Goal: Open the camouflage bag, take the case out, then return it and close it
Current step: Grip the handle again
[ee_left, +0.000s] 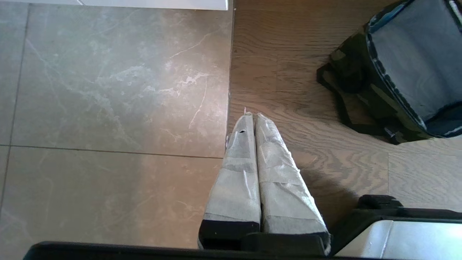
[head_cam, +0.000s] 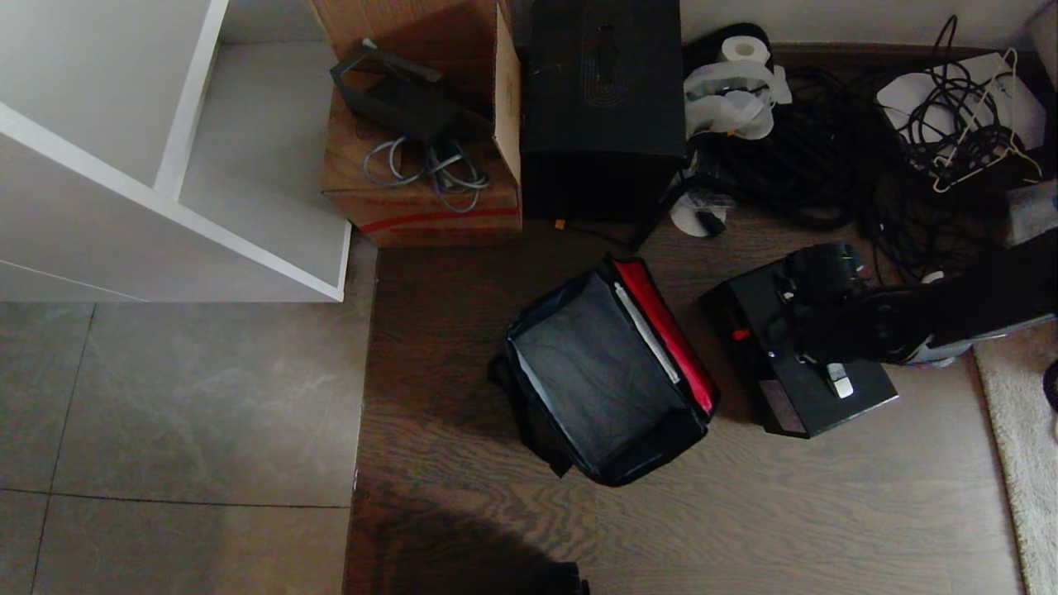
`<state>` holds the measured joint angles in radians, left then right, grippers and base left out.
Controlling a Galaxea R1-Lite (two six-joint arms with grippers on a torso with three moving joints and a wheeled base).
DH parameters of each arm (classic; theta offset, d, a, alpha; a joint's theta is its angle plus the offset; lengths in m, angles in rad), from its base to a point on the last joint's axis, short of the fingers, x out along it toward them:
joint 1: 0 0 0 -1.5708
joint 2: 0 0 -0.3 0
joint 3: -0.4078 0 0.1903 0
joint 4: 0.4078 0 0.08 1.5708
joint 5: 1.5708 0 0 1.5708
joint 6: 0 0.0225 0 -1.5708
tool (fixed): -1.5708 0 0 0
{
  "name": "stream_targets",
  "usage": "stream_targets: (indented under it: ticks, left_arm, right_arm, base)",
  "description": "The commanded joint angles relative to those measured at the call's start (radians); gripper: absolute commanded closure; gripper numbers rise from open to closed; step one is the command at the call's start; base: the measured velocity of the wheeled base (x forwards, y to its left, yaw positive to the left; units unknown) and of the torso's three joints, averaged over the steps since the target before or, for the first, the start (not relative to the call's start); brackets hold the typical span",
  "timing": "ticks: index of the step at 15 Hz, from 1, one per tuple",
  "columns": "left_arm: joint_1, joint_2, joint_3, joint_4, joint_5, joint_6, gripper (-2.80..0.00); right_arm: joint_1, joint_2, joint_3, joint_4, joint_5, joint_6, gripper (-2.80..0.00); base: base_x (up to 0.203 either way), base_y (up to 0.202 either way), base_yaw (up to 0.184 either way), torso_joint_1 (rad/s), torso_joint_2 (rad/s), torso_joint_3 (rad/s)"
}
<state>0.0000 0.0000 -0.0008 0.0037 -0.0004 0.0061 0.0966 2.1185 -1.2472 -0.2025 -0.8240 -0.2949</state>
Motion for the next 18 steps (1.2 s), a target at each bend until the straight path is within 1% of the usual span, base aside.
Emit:
stream_targets:
  ticks: [1, 8, 12, 14, 16, 18]
  left_arm:
    - [0.000, 0.002, 0.001, 0.001, 0.000, 0.000, 0.00]
    - [0.000, 0.000, 0.001, -0.001, 0.000, 0.000, 0.00]
    - [0.000, 0.000, -0.001, -0.001, 0.000, 0.000, 0.00]
    - [0.000, 0.000, 0.001, 0.001, 0.000, 0.000, 0.00]
    - [0.000, 0.000, 0.001, 0.001, 0.000, 0.000, 0.00]
    - [0.000, 0.000, 0.001, 0.001, 0.000, 0.000, 0.00]
  right_arm:
    - [0.011, 0.040, -0.024, -0.027, -0.004, -0.006, -2.80]
    - [0.009, 0.116, -0.117, -0.029, -0.009, -0.012, -2.80]
    - [0.001, 0.143, -0.181, -0.032, -0.007, -0.043, -2.80]
    - [-0.027, 0.157, -0.207, -0.054, -0.007, -0.089, -2.80]
    - [-0.066, 0.166, -0.222, -0.125, -0.007, -0.149, -2.80]
    - [-0.110, 0.172, -0.231, -0.166, -0.006, -0.202, -2.80]
  base:
    - [0.000, 0.000, 0.000, 0.000, 0.00, 0.000]
    - [0.000, 0.000, 0.000, 0.000, 0.00, 0.000]
    - [0.000, 0.000, 0.000, 0.000, 0.00, 0.000]
    - [0.000, 0.000, 0.000, 0.000, 0.00, 0.000]
    - [0.000, 0.000, 0.000, 0.000, 0.00, 0.000]
    - [0.000, 0.000, 0.000, 0.000, 0.00, 0.000]
